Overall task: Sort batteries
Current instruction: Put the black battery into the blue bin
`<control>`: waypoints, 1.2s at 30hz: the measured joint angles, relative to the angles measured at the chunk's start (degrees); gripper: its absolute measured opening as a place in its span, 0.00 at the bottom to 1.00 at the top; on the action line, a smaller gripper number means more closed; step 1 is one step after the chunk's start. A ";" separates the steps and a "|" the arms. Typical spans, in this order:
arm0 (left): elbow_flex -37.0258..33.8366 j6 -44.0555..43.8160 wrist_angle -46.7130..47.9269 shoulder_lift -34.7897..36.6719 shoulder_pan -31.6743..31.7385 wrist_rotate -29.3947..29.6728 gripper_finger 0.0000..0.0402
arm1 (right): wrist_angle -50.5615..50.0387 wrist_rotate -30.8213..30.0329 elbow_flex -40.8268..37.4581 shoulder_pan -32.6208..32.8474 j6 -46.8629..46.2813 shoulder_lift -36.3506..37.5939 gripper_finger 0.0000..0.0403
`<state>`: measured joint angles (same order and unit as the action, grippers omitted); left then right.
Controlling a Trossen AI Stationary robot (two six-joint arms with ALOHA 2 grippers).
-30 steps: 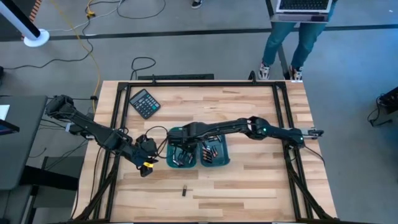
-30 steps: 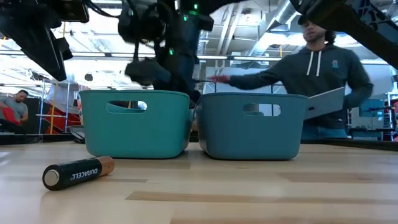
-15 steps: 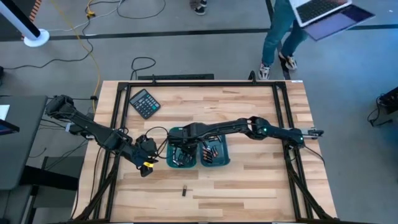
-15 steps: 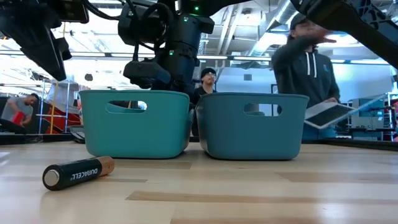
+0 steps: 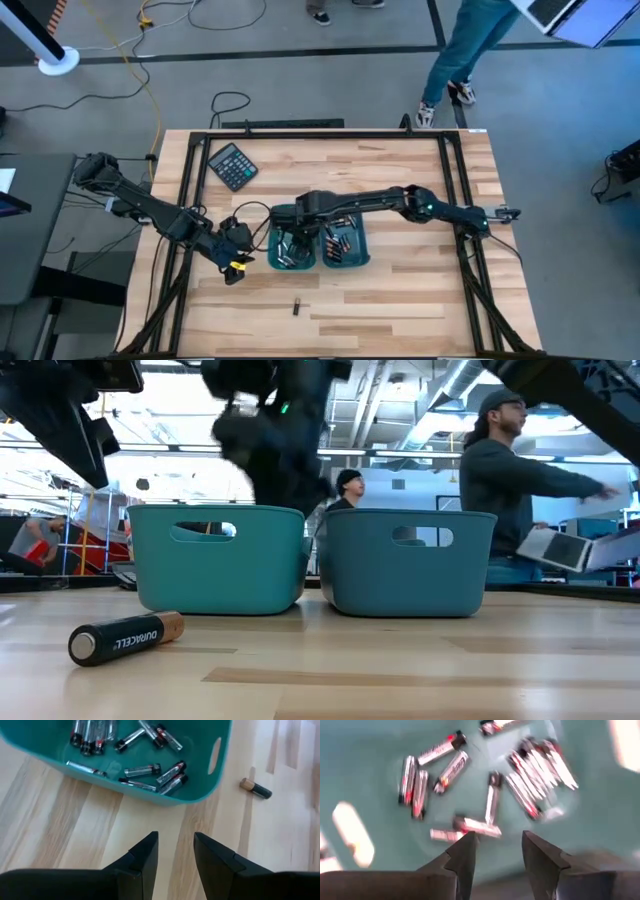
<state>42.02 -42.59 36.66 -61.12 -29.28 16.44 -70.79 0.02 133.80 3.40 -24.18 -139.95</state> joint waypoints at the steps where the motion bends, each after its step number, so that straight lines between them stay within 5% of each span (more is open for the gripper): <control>1: 0.00 0.59 -0.32 0.00 0.00 0.01 0.30 | -0.72 -0.02 -0.40 0.19 -0.54 1.24 0.43; 16: 6.94 -1.14 -0.04 0.00 -0.02 7.39 0.30 | -9.98 -23.94 -4.61 16.01 -5.49 23.11 0.38; 27: 19.71 -4.15 1.81 -13.90 -1.66 10.18 0.30 | 1.38 -29.98 -49.77 34.59 -40.54 50.60 0.38; 36: 43.89 -25.44 19.20 -35.98 -3.28 10.58 0.30 | 8.38 -31.03 -75.92 55.71 -70.62 66.94 0.38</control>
<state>85.91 -68.03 55.86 -97.11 -32.56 27.02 -62.40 -31.01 57.88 59.11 -94.80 -73.01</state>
